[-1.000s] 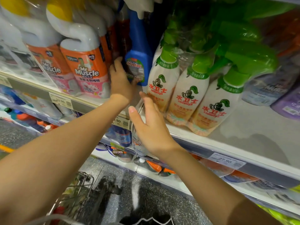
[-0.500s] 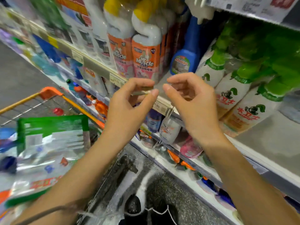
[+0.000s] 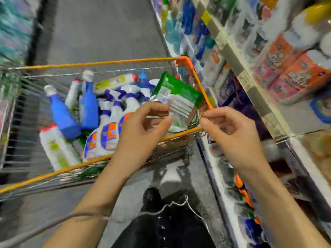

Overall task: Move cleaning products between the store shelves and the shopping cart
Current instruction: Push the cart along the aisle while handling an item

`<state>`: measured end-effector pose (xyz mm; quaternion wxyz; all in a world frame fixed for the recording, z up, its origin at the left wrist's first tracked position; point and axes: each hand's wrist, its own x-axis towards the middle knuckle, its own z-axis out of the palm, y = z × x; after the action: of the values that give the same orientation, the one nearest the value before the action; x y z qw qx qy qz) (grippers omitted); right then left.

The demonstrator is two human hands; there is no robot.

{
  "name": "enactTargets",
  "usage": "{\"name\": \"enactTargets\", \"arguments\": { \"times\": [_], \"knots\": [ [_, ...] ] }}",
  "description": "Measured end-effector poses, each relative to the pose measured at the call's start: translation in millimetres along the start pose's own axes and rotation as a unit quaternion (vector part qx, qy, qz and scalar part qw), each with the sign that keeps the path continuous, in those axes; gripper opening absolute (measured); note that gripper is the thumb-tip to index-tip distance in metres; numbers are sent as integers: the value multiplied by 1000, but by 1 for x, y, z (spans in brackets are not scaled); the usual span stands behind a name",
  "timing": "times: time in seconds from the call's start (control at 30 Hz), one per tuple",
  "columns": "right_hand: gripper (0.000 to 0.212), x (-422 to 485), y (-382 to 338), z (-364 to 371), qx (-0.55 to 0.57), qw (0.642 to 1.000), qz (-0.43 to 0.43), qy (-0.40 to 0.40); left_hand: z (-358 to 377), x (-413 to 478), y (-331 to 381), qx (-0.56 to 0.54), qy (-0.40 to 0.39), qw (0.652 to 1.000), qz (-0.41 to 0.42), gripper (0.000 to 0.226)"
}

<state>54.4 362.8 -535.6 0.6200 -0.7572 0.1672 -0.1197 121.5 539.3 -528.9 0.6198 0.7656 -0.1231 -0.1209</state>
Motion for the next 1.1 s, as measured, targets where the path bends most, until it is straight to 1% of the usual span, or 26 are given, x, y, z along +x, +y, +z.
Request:
{"name": "enactTargets", "arguments": {
  "times": [0.1,0.2,0.27,0.33,0.4,0.47,0.53,0.57,0.67,0.73,0.8,0.87,0.93,1.07,1.1],
  "knots": [
    [10,0,4,36,-2,998,10,-55,-37,-12,-18,19,66,997,-36,15],
    [13,4,16,74,8,994,67,-85,-68,-16,-39,38,117,990,-74,15],
    [16,12,30,98,-5,991,100,-92,-85,-11,-58,41,134,985,-102,17],
    [21,24,48,121,-67,988,101,-94,-99,-2,-80,60,147,978,-137,20],
    [28,36,63,139,-172,978,68,-98,-107,7,-101,77,152,974,-148,23],
    [37,49,77,154,-305,946,22,-110,-111,16,-116,78,145,976,-141,24],
    [46,60,88,165,-423,897,-1,-128,-113,23,-126,56,128,979,-151,23],
    [50,65,91,170,-464,875,1,-136,-113,27,-129,48,119,979,-159,23],
    [54,77,99,181,-537,828,16,-158,-115,38,-133,51,101,980,-163,22],
    [51,80,103,185,-560,812,16,-164,-114,44,-135,61,92,982,-156,21],
    [47,81,108,184,-562,812,12,-159,-111,48,-138,72,86,982,-152,20],
    [41,82,112,181,-552,821,8,-145,-107,50,-141,83,86,981,-154,19],
    [30,82,115,176,-548,827,-24,-121,-103,50,-143,84,90,979,-160,21],
    [17,92,97,161,-475,874,-96,-42,-96,50,-139,96,79,981,-151,25],
    [15,96,88,157,-460,880,-117,-25,-95,50,-136,96,76,981,-147,26]
  ]
}}
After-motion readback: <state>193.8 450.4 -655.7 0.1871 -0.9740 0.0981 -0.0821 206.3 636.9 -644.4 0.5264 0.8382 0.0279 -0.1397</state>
